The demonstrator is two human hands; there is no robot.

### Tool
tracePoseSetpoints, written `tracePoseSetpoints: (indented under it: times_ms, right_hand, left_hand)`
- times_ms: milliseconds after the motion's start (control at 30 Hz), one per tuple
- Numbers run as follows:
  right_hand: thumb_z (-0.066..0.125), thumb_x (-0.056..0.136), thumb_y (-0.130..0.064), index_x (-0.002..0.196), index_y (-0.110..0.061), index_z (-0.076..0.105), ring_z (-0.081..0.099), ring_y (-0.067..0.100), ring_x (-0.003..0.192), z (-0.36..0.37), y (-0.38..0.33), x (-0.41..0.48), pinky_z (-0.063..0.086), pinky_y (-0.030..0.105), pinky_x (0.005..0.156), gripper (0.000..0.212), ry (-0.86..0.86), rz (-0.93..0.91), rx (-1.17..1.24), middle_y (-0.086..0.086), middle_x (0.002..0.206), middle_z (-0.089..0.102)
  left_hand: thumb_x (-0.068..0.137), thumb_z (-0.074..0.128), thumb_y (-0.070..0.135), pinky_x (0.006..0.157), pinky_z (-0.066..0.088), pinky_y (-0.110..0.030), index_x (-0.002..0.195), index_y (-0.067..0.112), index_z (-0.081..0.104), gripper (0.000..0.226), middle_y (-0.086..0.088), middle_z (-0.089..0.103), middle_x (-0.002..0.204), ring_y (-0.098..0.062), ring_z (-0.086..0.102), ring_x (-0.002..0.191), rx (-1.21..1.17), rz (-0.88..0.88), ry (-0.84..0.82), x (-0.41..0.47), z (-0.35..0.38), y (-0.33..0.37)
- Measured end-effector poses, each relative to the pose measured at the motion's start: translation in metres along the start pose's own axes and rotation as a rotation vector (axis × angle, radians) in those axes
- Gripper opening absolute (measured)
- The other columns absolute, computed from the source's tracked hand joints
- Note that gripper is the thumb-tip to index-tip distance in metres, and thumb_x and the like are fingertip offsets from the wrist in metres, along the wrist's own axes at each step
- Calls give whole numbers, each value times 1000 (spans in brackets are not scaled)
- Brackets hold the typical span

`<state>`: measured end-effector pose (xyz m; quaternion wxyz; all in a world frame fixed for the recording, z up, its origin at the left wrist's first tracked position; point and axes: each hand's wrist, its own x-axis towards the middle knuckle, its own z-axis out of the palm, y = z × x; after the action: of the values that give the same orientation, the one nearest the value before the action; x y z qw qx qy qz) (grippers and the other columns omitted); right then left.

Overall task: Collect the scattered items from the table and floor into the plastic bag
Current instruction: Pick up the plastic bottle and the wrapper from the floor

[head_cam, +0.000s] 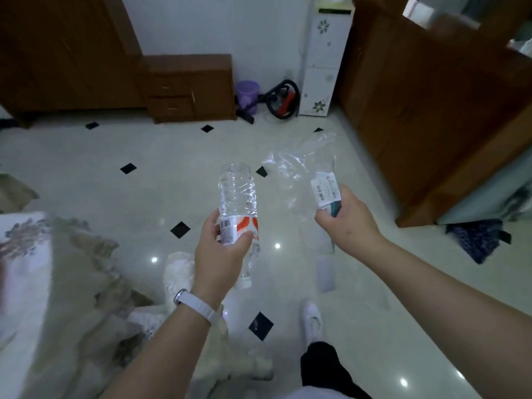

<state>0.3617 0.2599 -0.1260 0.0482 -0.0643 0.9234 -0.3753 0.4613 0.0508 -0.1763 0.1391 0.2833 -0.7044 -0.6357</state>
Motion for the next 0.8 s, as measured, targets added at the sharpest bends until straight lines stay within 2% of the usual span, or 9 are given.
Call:
tracePoseSetpoints:
  times_ms: [67,167,200,300,367,500,700,800]
  right_hand:
    - [55,89,-22,123,-26,47,55,10,81,-2,9,38,52,32,69,35,-26,-10,29,-12,103,53]
    - [56,88,-22,118,-27,48,59,15,84,-11,19,98,54,37,73,31,-78,-28,79,-9,101,57]
    - [56,88,-22,116,-28,48,59,15,85,-15,20,118,55,38,73,30,-94,-39,91,-8,100,58]
    - [57,87,-22,119,-27,49,61,17,87,-29,20,174,55,39,76,33,-140,-74,121,-8,99,58]
    - [58,87,-22,121,-26,49,61,15,87,-33,15,208,55,38,76,36,-174,-108,137,-8,101,59]
    - [56,87,-21,116,-31,49,61,11,79,-23,-8,261,52,34,66,31,-241,-157,177,-10,96,61]
    - [56,85,-21,107,-30,52,60,18,73,33,-57,314,52,36,65,24,-410,-239,206,-6,86,63]
    - [56,85,-22,107,-30,51,61,19,74,69,-87,341,52,36,66,23,-470,-285,178,-6,84,62]
  left_hand:
    - [76,81,19,83,59,-36,135,34,51,68,12,71,105,-6,71,88,20,8,8,26,24,2]
    - [77,80,16,75,56,-20,132,31,51,64,12,70,104,1,70,83,49,9,70,60,61,16]
    - [78,80,16,74,56,-19,130,32,51,62,13,70,102,3,69,82,60,8,94,71,72,22]
    - [77,81,18,80,58,-33,131,35,51,64,9,71,104,0,70,82,64,-21,144,102,102,42]
    - [76,81,19,78,57,-31,134,33,51,67,9,70,105,0,69,82,77,-17,198,120,112,52]
    - [75,80,22,78,53,-23,133,35,51,66,20,70,101,3,68,85,133,12,295,147,111,63]
    - [64,79,36,83,58,-38,127,42,51,70,17,72,99,-7,71,87,78,-37,414,200,82,58]
    - [71,82,26,83,57,-35,132,36,51,69,14,72,104,-6,71,88,52,-58,471,233,60,51]
